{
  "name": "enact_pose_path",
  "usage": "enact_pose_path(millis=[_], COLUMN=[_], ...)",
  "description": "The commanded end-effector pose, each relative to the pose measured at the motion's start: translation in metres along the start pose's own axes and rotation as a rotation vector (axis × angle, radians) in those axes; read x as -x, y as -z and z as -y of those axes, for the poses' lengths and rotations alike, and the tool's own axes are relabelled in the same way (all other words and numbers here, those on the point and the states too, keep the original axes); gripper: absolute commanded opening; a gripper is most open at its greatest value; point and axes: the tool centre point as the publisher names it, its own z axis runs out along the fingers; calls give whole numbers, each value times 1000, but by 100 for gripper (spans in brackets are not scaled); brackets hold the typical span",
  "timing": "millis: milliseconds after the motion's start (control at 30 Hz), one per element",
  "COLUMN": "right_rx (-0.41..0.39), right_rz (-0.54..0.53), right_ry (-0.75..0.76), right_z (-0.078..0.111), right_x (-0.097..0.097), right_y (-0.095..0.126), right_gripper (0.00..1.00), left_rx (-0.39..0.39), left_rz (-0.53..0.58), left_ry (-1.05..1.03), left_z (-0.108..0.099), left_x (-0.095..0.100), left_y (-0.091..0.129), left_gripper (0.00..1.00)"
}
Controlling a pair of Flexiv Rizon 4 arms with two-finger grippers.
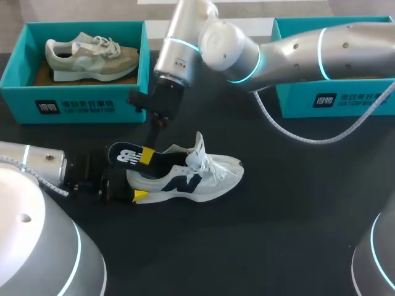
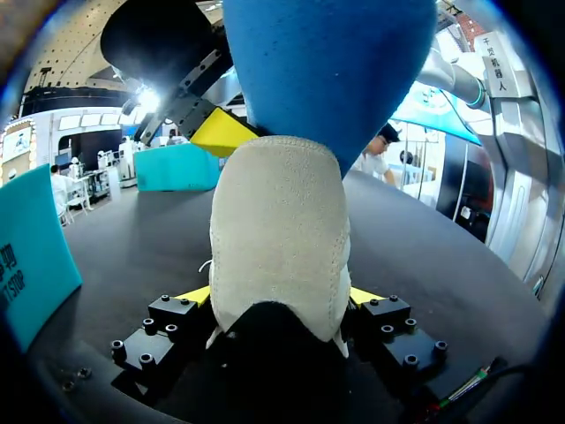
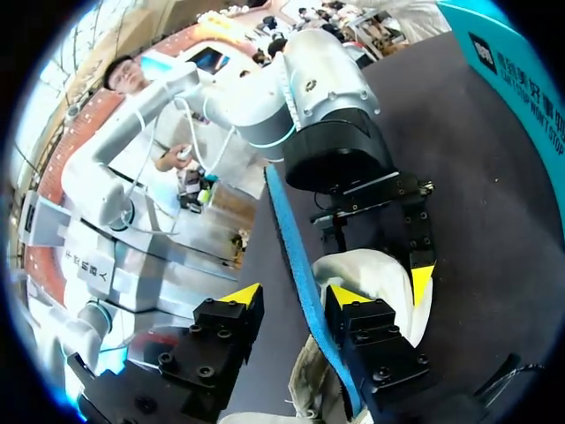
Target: Take the shoe out of the shoebox, open the shoe tongue, remove and reinsert the insole, then place the shoe into the shoebox
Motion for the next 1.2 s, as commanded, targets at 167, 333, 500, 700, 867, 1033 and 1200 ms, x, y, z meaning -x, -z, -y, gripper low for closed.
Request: enact_pose_path(millis=[167, 333, 500, 700, 867, 1033, 1200], right_rx=[2, -1, 59, 203, 315, 456, 456], right_rz=[-23, -31, -33, 61, 99, 140, 140], right_ry=[0, -4, 18, 61, 116, 133, 133], right_z=[0, 1, -7, -38, -66, -82, -82], right_x=[8, 8, 1, -18, -30, -34, -34], right_y=[-8, -9, -7, 19, 34, 42, 42], right_gripper=[36, 0, 0, 0, 0, 0, 0], left_rx=[0, 0, 0, 0, 0, 0, 0], left_rz=[1, 1, 1, 1, 1, 1, 1], left_ry=[0, 0, 0, 0, 0, 0, 0], left_z=[-5, -5, -5, -5, -5, -5, -5], left_x=[-2, -2, -2, -2, -2, -2, -2], left_y=[-5, -5, -5, -5, -5, -5, -5], left_gripper=[0, 0, 0, 0, 0, 0, 0])
